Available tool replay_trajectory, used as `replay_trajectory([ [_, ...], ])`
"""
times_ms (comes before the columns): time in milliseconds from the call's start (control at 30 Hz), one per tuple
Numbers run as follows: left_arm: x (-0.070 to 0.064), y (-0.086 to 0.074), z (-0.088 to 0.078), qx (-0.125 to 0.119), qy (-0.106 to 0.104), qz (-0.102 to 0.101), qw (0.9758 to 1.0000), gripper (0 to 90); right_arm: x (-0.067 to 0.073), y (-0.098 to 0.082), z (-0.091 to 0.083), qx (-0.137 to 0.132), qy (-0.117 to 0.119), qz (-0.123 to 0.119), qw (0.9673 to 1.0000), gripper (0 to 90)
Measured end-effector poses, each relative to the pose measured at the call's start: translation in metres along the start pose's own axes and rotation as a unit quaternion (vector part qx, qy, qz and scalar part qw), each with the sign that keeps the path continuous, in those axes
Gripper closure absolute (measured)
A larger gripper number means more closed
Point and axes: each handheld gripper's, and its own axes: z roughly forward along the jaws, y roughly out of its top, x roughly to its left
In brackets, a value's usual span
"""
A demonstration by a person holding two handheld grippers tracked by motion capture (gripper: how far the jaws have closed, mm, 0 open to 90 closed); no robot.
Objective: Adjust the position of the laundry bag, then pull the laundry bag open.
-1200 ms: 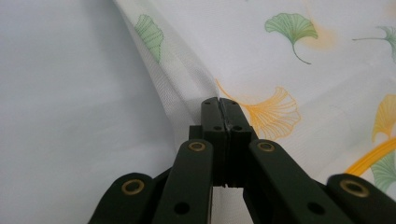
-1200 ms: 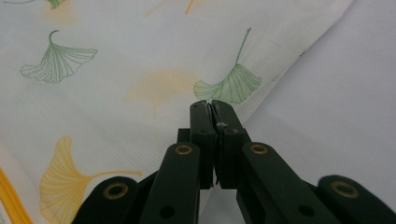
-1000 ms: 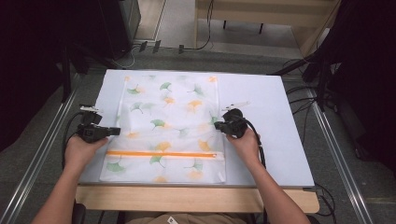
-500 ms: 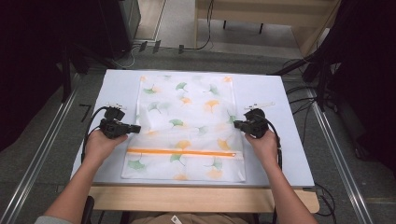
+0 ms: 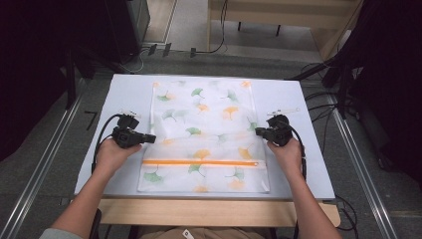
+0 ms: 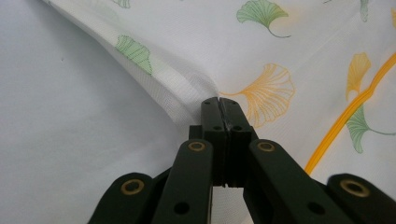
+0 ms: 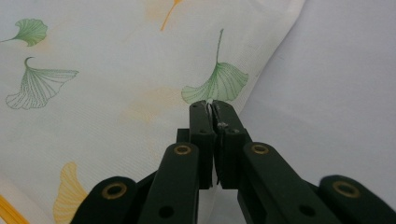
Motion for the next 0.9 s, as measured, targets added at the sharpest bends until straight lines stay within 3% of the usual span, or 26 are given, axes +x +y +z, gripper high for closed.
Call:
replay_trajectory([
  [67, 0.000, 0.000, 0.001, 0.004, 0.005, 0.003, 1.0000, 87.7, 0.000, 0.000, 0.000, 0.002, 0.002, 0.001, 1.0000, 87.0],
  [200, -0.001, -0.001, -0.003, -0.002, 0.005, 0.006, 1.0000, 71.9, -0.001, -0.001, 0.000, 0.008, 0.020, 0.010, 0.9997, 69.8],
  [300, -0.004, -0.002, -0.006, -0.009, 0.005, 0.011, 0.9999, 55.8, 0.001, -0.001, -0.007, -0.005, 0.032, -0.001, 0.9995, 55.3],
  [367, -0.007, -0.002, -0.008, -0.007, 0.007, 0.020, 0.9998, 50.4, 0.003, -0.002, -0.011, -0.007, 0.032, -0.009, 0.9994, 52.6],
  [600, -0.015, -0.003, -0.012, -0.014, -0.004, 0.024, 0.9996, 42.2, 0.010, -0.006, -0.022, -0.007, 0.035, -0.024, 0.9991, 52.0],
  [900, -0.025, -0.001, -0.015, -0.021, -0.014, 0.029, 0.9993, 40.1, 0.021, -0.017, -0.039, -0.015, 0.040, -0.035, 0.9985, 53.3],
])
